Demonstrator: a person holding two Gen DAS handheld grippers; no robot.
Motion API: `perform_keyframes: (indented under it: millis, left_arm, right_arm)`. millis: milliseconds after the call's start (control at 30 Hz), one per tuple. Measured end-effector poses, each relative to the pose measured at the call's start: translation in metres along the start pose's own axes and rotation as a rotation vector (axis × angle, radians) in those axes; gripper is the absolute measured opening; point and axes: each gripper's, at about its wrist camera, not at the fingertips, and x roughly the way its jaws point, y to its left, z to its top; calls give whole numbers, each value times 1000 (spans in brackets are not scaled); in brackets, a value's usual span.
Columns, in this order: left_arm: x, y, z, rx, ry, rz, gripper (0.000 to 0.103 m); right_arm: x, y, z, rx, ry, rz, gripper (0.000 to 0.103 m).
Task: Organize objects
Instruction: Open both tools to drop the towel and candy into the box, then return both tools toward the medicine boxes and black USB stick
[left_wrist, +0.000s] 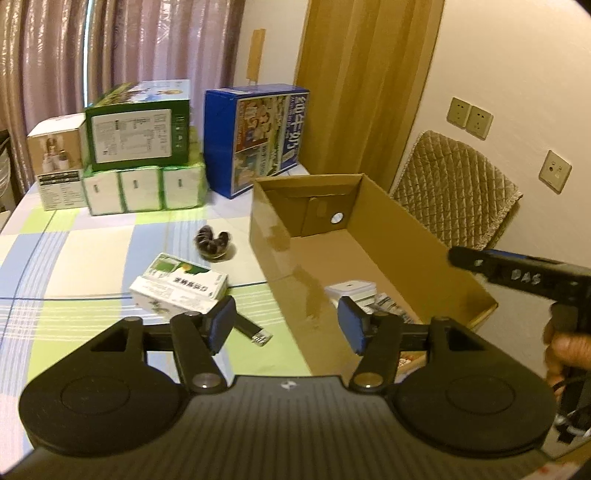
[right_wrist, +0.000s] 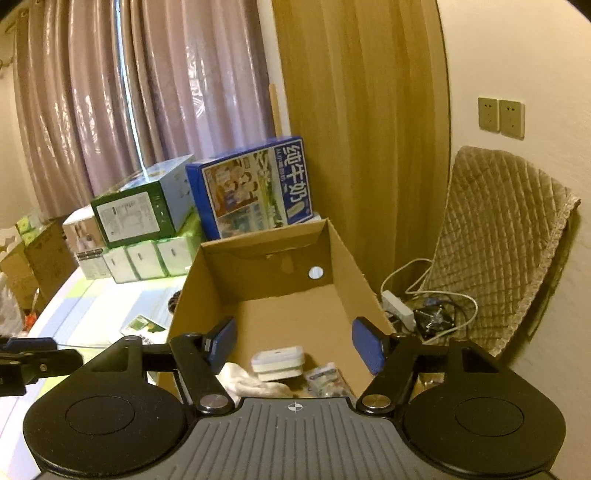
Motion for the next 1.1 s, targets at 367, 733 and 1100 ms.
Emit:
perform_keyframes:
  millis: [367,733,1100]
  left_arm:
    - [-26,27,-25,-36,19,48,71]
    - [-64,52,-42,-43,-1,107,90]
    - [-93,90,-55,-68,-14,200,102]
  right_arm:
    - [-38,29,-20,30,62,30,75]
    - [-62,79,-33,10,88,75,95]
    - [-68,122,-42,-41,78,136,101]
